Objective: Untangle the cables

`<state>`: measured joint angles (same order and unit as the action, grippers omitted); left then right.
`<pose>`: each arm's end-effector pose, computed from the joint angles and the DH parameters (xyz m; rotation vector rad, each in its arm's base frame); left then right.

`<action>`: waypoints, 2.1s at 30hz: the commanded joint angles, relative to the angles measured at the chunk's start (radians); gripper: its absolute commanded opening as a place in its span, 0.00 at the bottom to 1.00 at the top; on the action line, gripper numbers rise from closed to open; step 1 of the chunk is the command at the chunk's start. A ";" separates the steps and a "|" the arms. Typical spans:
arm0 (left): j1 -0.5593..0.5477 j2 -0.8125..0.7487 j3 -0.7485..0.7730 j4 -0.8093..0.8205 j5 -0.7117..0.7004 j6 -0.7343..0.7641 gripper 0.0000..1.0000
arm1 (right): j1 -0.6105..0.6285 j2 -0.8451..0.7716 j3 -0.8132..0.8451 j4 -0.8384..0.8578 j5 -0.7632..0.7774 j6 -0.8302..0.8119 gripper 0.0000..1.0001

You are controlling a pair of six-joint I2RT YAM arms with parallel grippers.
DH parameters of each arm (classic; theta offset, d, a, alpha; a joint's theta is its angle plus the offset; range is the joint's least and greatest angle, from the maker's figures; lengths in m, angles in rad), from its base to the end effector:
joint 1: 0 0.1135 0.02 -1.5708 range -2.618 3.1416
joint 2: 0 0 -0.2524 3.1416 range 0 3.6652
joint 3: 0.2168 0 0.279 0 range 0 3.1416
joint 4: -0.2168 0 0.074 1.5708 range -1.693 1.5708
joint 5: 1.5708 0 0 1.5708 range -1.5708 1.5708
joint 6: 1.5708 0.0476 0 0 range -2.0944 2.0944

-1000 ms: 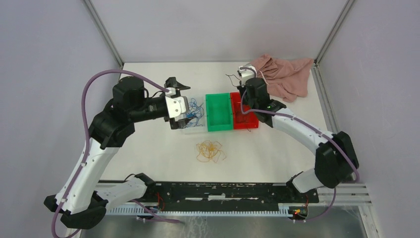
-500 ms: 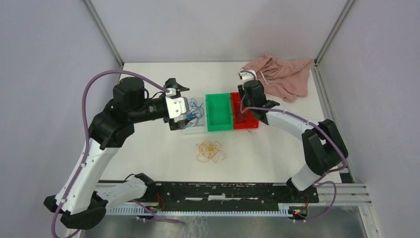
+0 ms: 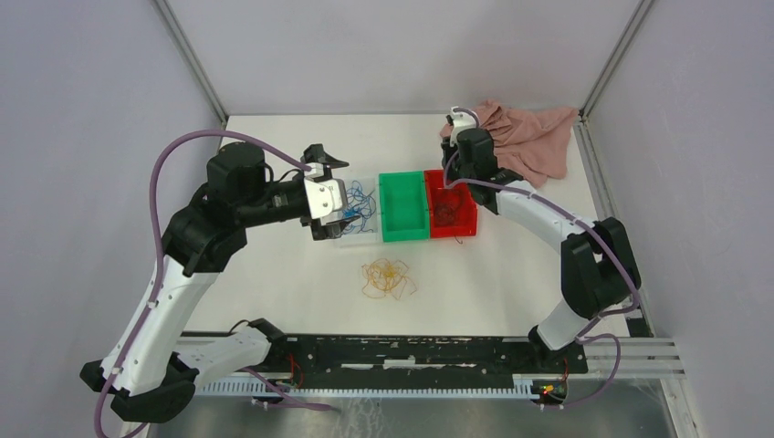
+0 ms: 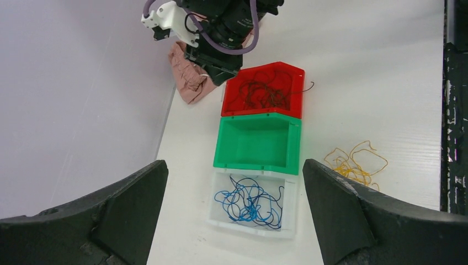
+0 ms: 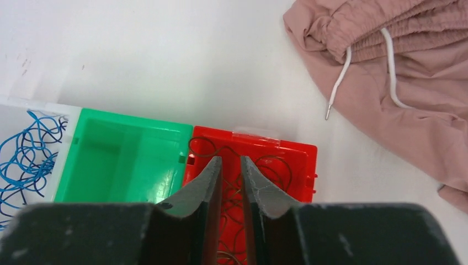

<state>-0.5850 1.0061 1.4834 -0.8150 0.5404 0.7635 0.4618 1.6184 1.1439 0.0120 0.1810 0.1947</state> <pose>0.1596 -0.1351 0.4671 1.4326 1.2133 -0.3918 0.3708 0.1750 0.2406 -0.1573 2.0267 0.2306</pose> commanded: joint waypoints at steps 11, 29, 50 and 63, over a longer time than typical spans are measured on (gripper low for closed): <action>-0.003 0.047 -0.073 -0.115 -0.046 -0.030 0.99 | -0.005 -0.158 -0.202 -0.021 -0.106 0.149 0.11; -0.003 0.085 -0.053 -0.182 -0.052 -0.003 0.99 | -0.072 0.152 -0.008 -0.189 -0.280 0.186 0.02; 0.234 0.149 -0.195 -0.159 0.086 0.005 0.99 | 0.172 -0.350 -0.228 -0.117 -0.390 -0.026 0.49; 0.354 0.050 -0.358 -0.071 0.086 -0.050 0.99 | 0.386 0.018 0.009 -0.273 -0.692 -0.499 0.45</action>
<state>-0.2356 1.1103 1.1290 -0.9489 0.5865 0.7475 0.8158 1.5539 1.0100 -0.1917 -0.4030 -0.1234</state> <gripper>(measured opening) 0.991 0.460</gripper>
